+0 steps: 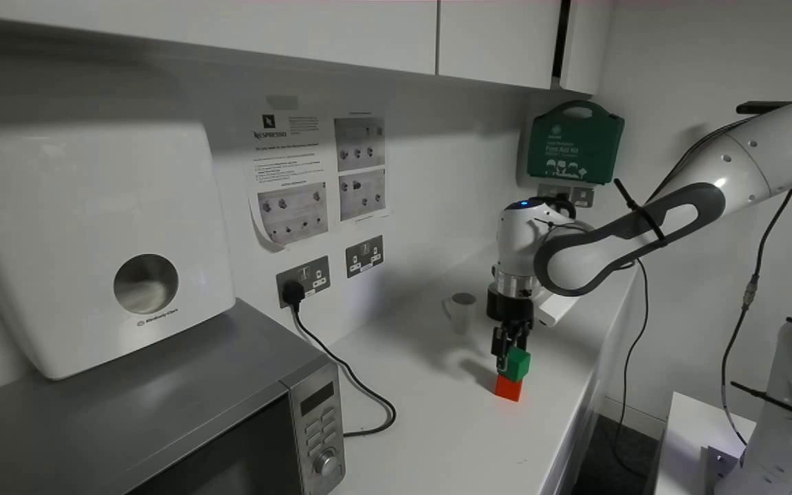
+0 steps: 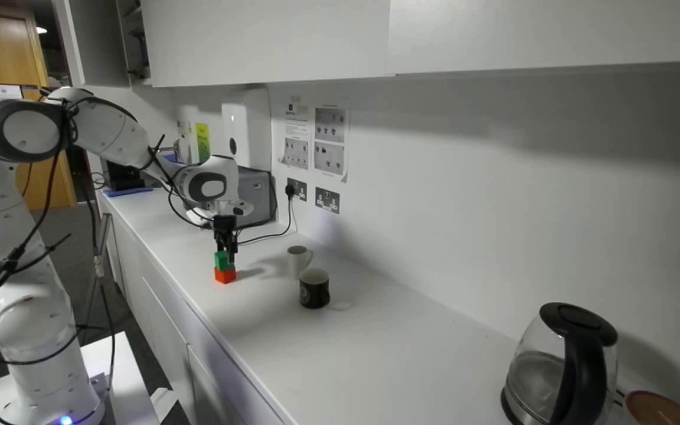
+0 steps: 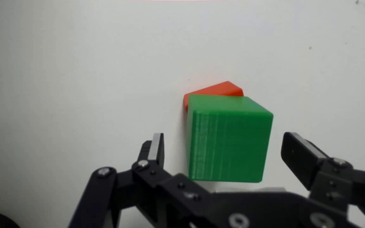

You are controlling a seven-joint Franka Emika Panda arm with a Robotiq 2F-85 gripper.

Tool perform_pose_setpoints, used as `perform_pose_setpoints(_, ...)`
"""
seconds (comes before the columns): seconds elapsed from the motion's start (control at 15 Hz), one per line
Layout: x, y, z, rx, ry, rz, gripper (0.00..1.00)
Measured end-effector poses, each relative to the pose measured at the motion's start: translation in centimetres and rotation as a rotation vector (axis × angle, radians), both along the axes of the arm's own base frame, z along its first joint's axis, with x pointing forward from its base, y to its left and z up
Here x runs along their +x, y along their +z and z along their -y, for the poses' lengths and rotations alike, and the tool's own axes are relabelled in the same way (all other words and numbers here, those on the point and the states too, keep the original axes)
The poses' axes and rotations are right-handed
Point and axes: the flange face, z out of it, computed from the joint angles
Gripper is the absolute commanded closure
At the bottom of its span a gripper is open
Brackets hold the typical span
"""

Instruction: Put the green cube on the counter top and the orange cube on top

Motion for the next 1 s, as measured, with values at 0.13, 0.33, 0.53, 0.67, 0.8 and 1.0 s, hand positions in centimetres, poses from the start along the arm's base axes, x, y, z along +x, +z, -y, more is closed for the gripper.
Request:
perform_pose_setpoints(0.13, 0.2, -0.1, 0.5, -0.009, -0.001, 0.000, 0.27)
perform_pose_setpoints(0.33, 0.4, -0.3, 0.8, -0.015, -0.002, -0.002, 0.49)
perform_pose_setpoints(0.53, 0.5, -0.4, 0.8, -0.015, -0.002, -0.003, 0.69)
perform_pose_setpoints(0.67, 0.6, -0.3, 0.8, -0.015, -0.002, -0.002, 0.69)
perform_pose_setpoints(0.8, 0.6, -0.3, 0.8, -0.017, -0.003, -0.002, 0.69)
perform_pose_setpoints(1.0, 0.8, -0.3, 1.4, -0.016, -0.015, -0.002, 0.69)
